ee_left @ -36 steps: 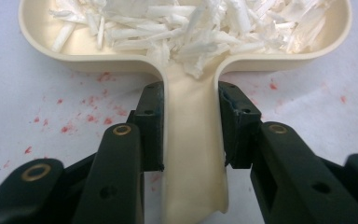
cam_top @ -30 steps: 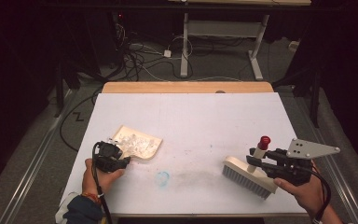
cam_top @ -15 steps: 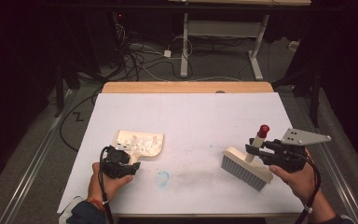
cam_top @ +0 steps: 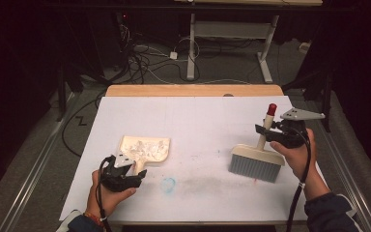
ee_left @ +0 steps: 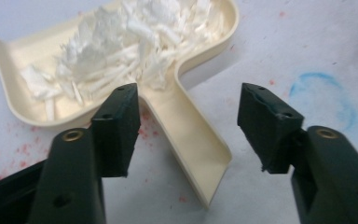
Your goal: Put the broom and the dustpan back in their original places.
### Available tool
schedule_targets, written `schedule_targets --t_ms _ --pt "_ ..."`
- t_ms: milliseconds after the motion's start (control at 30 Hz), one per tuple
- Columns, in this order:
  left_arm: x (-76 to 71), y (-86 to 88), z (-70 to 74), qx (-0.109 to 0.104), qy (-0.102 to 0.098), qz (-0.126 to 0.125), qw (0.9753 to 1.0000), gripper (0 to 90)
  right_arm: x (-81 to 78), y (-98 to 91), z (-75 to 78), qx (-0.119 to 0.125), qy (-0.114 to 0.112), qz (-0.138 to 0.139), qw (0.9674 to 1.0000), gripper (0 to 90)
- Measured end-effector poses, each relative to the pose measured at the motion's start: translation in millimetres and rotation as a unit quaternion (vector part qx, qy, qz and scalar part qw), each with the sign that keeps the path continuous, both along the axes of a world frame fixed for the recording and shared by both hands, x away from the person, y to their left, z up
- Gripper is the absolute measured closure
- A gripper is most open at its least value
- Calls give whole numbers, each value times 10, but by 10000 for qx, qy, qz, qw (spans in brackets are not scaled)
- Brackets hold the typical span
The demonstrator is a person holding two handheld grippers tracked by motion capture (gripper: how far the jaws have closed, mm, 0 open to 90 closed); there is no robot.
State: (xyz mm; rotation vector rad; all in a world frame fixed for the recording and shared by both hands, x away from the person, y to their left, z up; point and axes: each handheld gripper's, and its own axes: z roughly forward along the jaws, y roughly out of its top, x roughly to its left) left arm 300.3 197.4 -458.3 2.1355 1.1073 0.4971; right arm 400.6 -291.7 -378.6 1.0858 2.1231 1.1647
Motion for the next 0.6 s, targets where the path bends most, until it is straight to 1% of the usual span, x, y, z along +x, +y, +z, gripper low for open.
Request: schedule_targets --t_ms 33,67,100,133,200,233,300,333,367,400,433,467,533,600 --pt "-17 12 -5 -2 -131 18 9999 336 41 11 -5 -105 30 -46 9999 570" --pt "-30 19 -11 56 -230 73 9997 286 82 20 -16 -176 2 -105 9998 565" --pt "-45 25 -17 132 -352 127 9992 277 118 33 -30 -172 30 -153 9997 563" --pt "-56 37 -26 141 -446 105 9988 268 158 48 -47 -197 61 -177 9996 559" --pt "-71 60 -40 77 -527 75 9986 235 238 82 -85 -265 43 -223 9994 553" --pt "-81 68 -44 18 -587 45 9983 228 279 98 -106 -279 32 -197 9994 552" --pt "-92 70 -46 5 -701 25 9975 213 356 141 -145 -268 52 -273 9993 547" --pt "-97 70 -45 -25 -761 -2 9971 208 383 167 -159 -284 21 -268 9992 538" --pt "-101 70 -42 -49 -810 -33 9967 201 405 196 -170 -282 -19 -194 9994 531" --pt "-103 67 -38 -51 -876 -38 9961 200 422 233 -176 -372 -59 -191 9991 515" --pt "-104 62 -36 -60 -923 -48 9957 199 436 269 -180 -517 -124 -244 9983 484" --pt "-104 57 -34 -68 -962 -59 9953 199 446 300 -180 -570 -149 -269 9979 469" --pt "-101 43 -34 -15 -992 -61 9950 198 452 332 -163 -575 -234 -266 9977 468" --pt "-101 35 -37 -30 -998 -127 9949 198 445 349 -123 -637 -419 -378 9964 442"
